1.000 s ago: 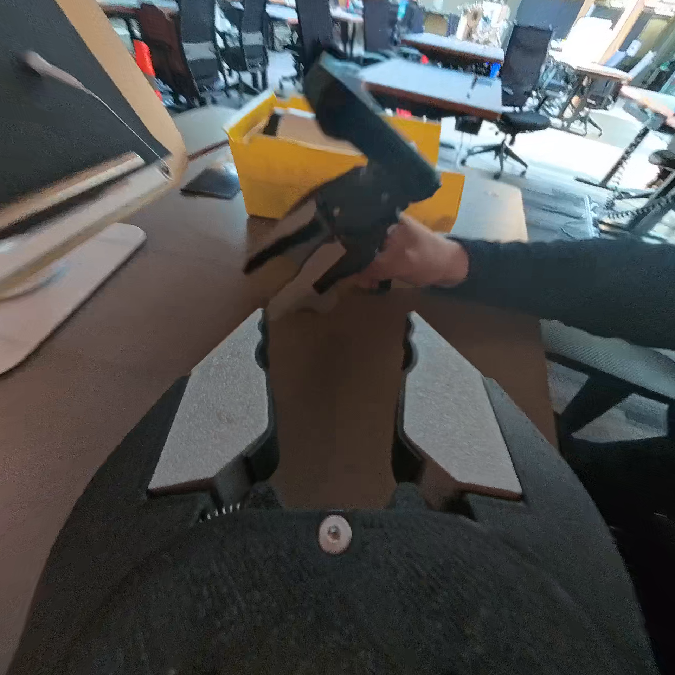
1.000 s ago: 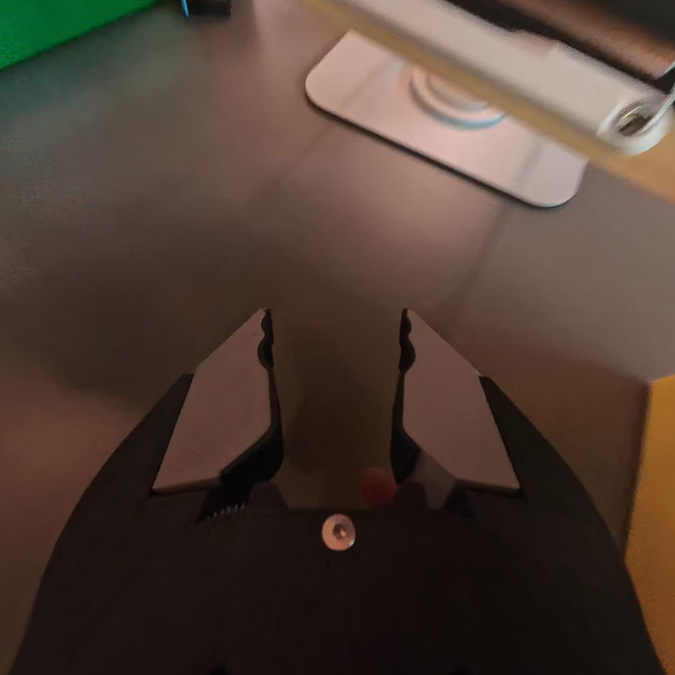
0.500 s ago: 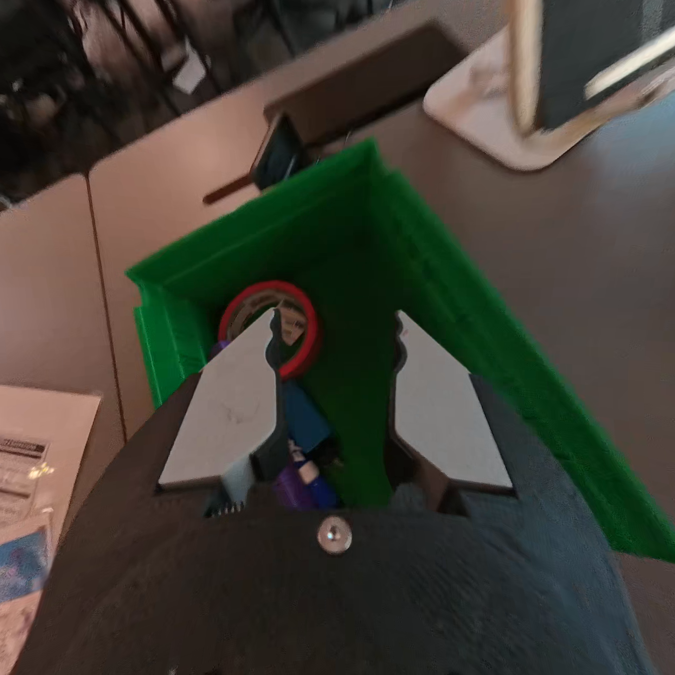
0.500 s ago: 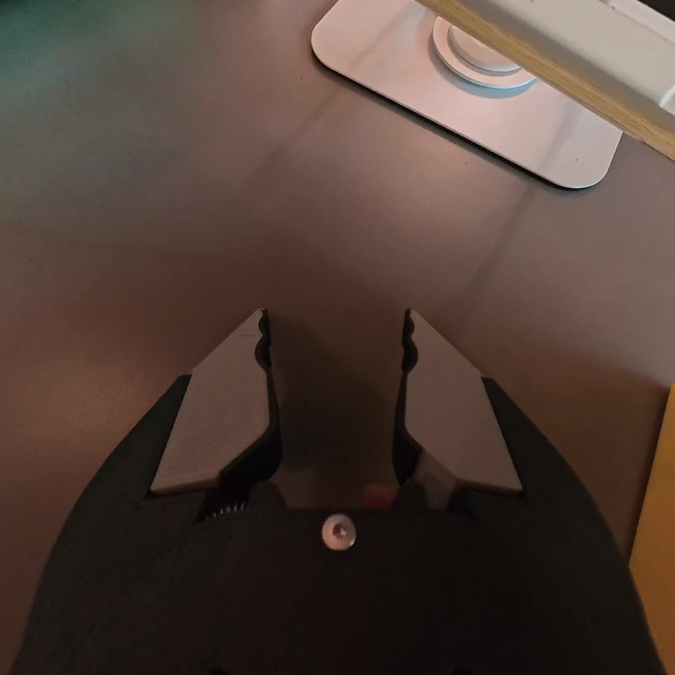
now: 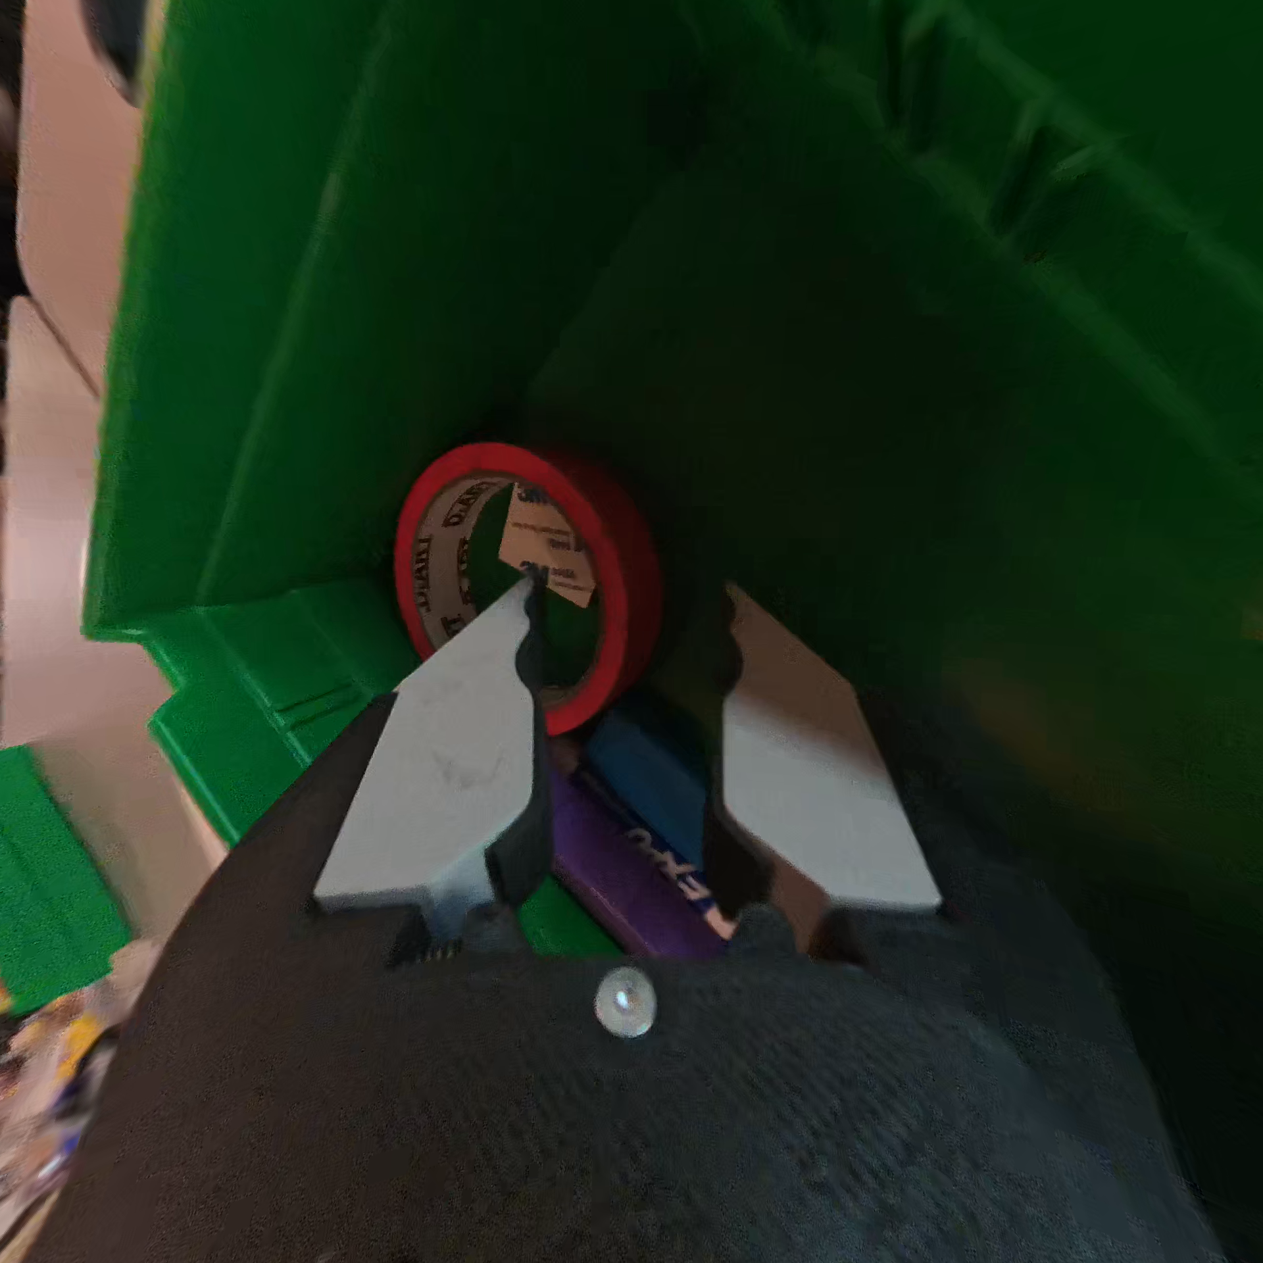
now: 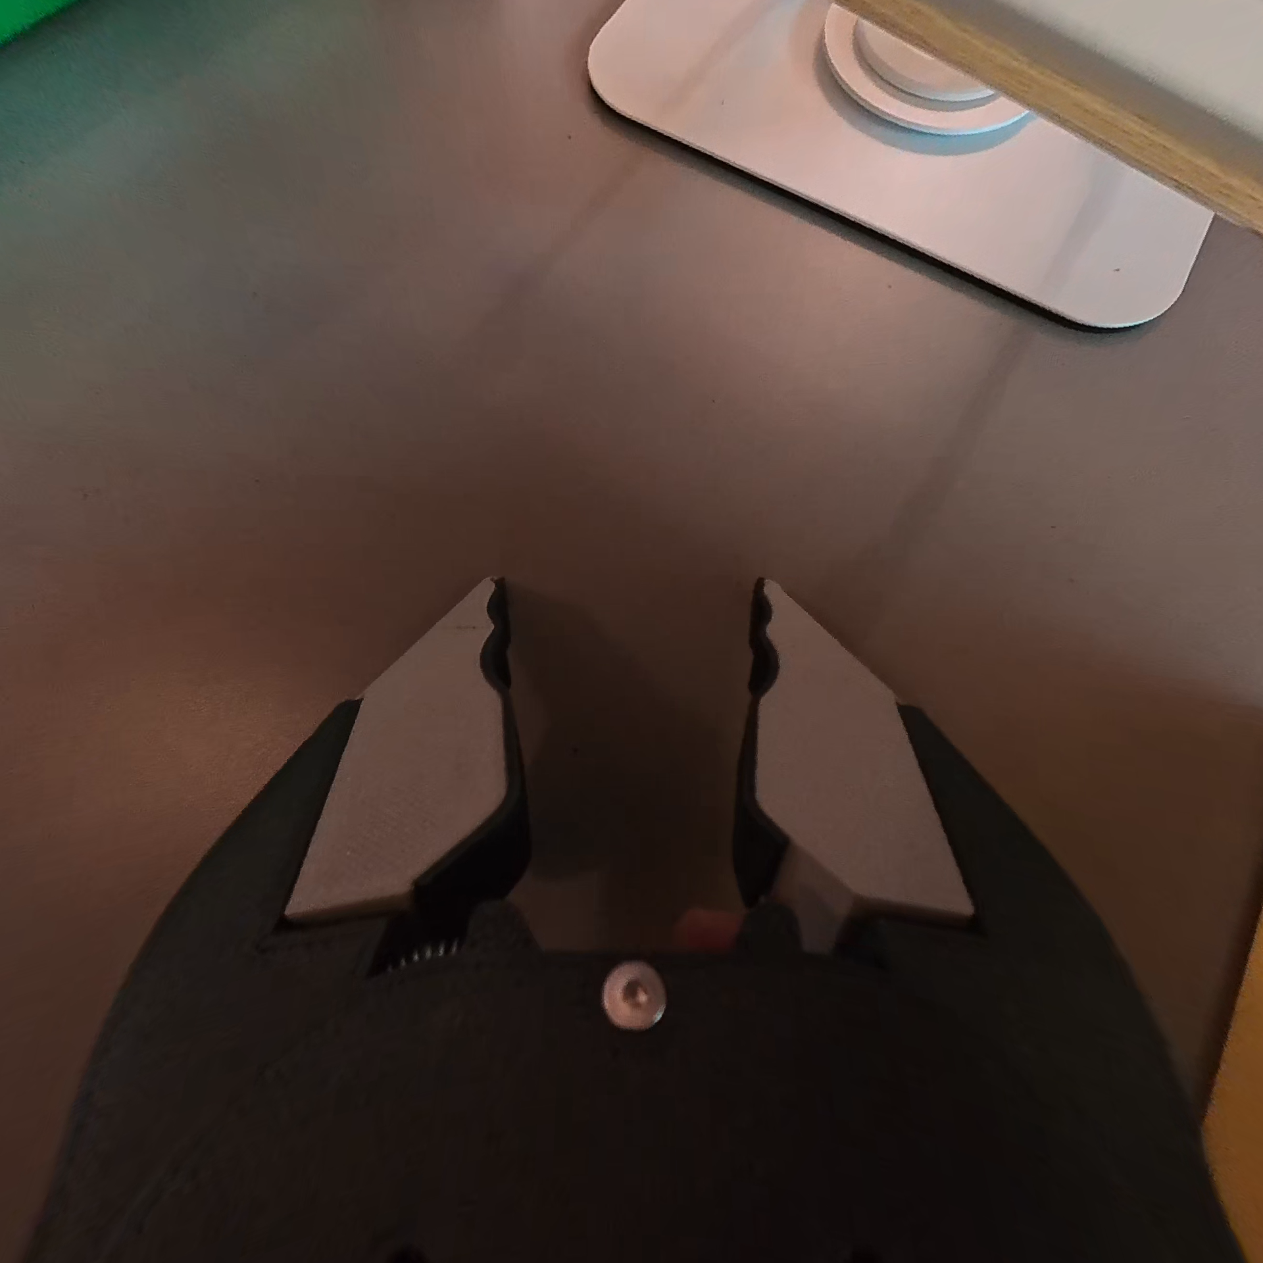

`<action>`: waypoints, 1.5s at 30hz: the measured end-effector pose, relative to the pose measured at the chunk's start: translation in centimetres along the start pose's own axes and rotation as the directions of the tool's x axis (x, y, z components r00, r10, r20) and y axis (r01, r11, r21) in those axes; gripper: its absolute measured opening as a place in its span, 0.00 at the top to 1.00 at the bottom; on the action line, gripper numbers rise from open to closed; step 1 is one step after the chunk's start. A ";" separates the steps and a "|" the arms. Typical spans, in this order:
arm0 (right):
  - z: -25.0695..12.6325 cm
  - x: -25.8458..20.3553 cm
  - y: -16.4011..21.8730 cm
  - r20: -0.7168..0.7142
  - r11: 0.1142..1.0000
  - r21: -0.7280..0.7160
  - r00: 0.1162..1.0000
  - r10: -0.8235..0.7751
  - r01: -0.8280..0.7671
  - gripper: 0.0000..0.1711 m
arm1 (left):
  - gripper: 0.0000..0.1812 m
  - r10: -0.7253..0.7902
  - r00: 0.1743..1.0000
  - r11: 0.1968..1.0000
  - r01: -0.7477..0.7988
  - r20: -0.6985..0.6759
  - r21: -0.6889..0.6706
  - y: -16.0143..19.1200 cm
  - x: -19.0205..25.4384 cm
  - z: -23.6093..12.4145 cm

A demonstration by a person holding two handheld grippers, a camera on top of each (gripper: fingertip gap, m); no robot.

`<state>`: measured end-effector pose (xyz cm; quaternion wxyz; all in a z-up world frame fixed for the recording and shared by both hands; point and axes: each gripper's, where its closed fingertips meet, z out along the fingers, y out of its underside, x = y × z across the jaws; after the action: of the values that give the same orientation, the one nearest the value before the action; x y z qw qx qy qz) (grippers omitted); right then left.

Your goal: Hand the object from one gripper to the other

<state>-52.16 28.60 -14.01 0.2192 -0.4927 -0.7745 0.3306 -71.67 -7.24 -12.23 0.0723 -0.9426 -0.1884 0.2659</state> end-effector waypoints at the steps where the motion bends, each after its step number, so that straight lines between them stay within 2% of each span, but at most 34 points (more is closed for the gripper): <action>1: 0.0 0.0 0.0 0.002 1.000 0.001 1.000 -0.002 0.002 0.60 | 0.83 0.022 0.999 0.999 -0.021 0.037 -0.040 0.5 -0.4 0.6; 3: 0.0 -0.1 0.0 0.002 1.000 0.003 1.000 -0.012 0.012 0.61 | 0.90 0.017 1.000 0.998 -0.016 0.017 -0.061 0.8 0.0 1.3; 7: 0.0 -0.3 0.0 -0.002 0.999 0.002 0.999 -0.034 0.034 0.62 | 0.92 -0.045 0.998 0.998 0.043 -0.043 -0.046 0.5 -0.1 0.2; 10: -0.1 -0.4 -0.1 -0.006 0.999 0.013 0.999 -0.044 0.044 0.64 | 0.92 -0.113 0.993 0.991 0.110 0.034 0.071 -0.5 -2.4 -2.8; 12: -0.2 -0.5 -0.2 0.001 0.999 0.019 0.999 -0.049 0.049 0.66 | 0.93 -0.175 0.981 0.967 0.156 0.083 0.199 -1.7 -4.1 -5.8; 15: -0.5 -1.1 -0.6 0.036 0.997 0.049 0.998 -0.054 0.053 0.67 | 0.95 -0.288 0.952 0.873 0.217 0.103 0.438 -4.2 -5.6 -11.6; 17: -0.6 -1.4 -0.9 0.059 0.997 0.070 0.997 -0.045 0.041 0.68 | 0.95 -0.288 0.952 0.796 0.177 0.105 0.579 -6.4 -5.2 -15.6; 21: -0.7 -1.7 -1.0 0.067 0.996 0.082 0.996 -0.054 0.048 0.68 | 0.95 -0.322 0.945 0.614 0.257 -0.061 0.746 -9.8 -3.8 -20.0; 23: -1.3 -2.5 -1.6 0.103 0.990 0.127 0.992 -0.070 0.056 0.68 | 0.95 -0.252 0.955 0.532 0.271 -0.155 0.803 -11.4 -2.0 -22.2; 25: -2.4 -4.2 -2.8 0.214 0.978 0.205 0.974 -0.070 0.026 0.69 | 0.95 -0.135 0.961 0.446 0.275 -0.240 0.852 -13.0 1.3 -25.2; 27: -4.3 -6.6 -4.3 0.382 0.956 0.292 0.920 -0.087 -0.030 0.68 | 0.96 -0.008 0.980 0.397 0.185 -0.198 0.899 -14.3 5.5 -27.7; 29: -7.2 -9.1 -5.6 0.557 0.925 0.370 0.818 -0.145 -0.087 0.68 | 0.95 0.104 0.992 0.362 0.031 -0.073 0.932 -15.5 10.4 -29.0; 31: -10.3 -10.7 -6.6 0.669 0.883 0.445 0.712 -0.214 -0.152 0.68 | 0.95 0.161 0.986 0.291 -0.075 0.028 0.954 -16.9 14.9 -29.7; 32: -11.6 -11.0 -7.1 0.692 0.861 0.477 0.680 -0.243 -0.178 0.69 | 0.95 0.199 0.980 0.243 -0.082 0.033 0.967 -17.5 17.3 -29.9; 36: -15.5 -10.6 -8.2 0.702 0.786 0.571 0.637 -0.317 -0.237 0.77 | 0.95 0.315 0.948 0.156 -0.102 0.048 0.983 -20.1 24.6 -27.7; 39: -15.8 -9.6 -8.2 0.689 0.781 0.577 0.657 -0.307 -0.239 0.76 | 0.95 0.401 0.914 0.138 -0.132 0.067 0.982 -21.3 27.9 -25.7; 40: -15.9 -9.4 -8.1 0.693 0.781 0.576 0.653 -0.307 -0.243 0.78 | 0.95 0.439 0.896 0.110 -0.130 0.069 0.985 -21.5 28.9 -25.5; 42: -16.1 -9.8 -7.6 0.729 0.795 0.555 0.604 -0.321 -0.247 0.91 | 0.96 0.462 0.885 0.075 -0.098 0.053 0.992 -21.8 29.7 -25.0; 45: -15.0 -9.7 -7.2 0.750 0.829 0.505 0.599 -0.282 -0.242 0.92 | 0.96 0.487 0.873 0.105 -0.019 -0.034 0.994 -21.7 29.8 -23.9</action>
<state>-42.58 22.07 1.40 -0.0136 -0.1947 -0.6618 0.7239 -42.40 23.55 -0.95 0.6480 -0.7141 0.2146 0.1552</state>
